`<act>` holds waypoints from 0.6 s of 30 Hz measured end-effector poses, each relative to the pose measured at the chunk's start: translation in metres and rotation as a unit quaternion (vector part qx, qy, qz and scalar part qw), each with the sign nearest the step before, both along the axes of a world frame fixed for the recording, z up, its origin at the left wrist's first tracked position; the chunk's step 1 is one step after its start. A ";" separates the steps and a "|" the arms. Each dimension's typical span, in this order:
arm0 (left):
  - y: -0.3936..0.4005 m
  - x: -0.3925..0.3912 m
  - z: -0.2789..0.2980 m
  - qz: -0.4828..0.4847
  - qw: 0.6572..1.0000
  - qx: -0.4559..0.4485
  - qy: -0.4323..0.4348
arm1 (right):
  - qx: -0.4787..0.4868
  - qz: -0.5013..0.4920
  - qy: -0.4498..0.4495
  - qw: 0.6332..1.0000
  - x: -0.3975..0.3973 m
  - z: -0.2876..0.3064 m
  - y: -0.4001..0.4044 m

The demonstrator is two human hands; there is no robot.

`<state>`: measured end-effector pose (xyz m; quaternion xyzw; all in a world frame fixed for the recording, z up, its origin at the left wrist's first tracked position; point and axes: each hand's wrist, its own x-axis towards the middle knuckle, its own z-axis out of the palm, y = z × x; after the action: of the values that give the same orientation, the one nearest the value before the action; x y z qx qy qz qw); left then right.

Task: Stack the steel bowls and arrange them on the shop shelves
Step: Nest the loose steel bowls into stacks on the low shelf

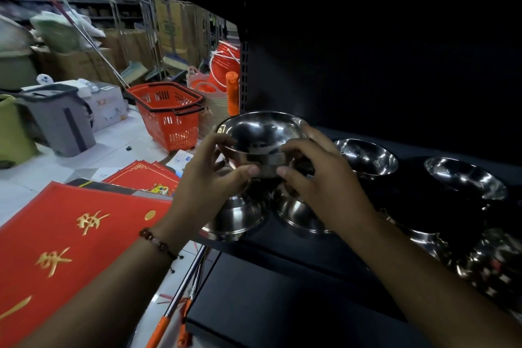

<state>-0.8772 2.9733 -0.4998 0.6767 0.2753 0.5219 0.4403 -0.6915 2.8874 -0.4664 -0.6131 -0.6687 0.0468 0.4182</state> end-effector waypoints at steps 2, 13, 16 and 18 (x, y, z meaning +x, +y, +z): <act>0.008 0.007 0.002 0.047 0.997 0.056 0.036 | 0.025 -0.010 0.010 1.000 0.005 -0.002 0.014; 0.063 0.039 0.002 0.215 0.939 0.157 0.217 | -0.001 -0.067 0.033 0.997 0.018 -0.010 0.083; 0.073 0.040 0.001 0.213 0.929 0.142 0.268 | -0.029 -0.074 0.016 0.997 0.020 -0.015 0.095; 0.077 0.040 0.001 0.211 0.923 0.130 0.293 | -0.051 -0.074 -0.003 0.996 0.022 -0.019 0.101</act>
<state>-0.8376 3.0499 -0.4987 0.7769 0.4582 0.4126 0.1278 -0.6698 2.9885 -0.4854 -0.6813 -0.6196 0.0478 0.3867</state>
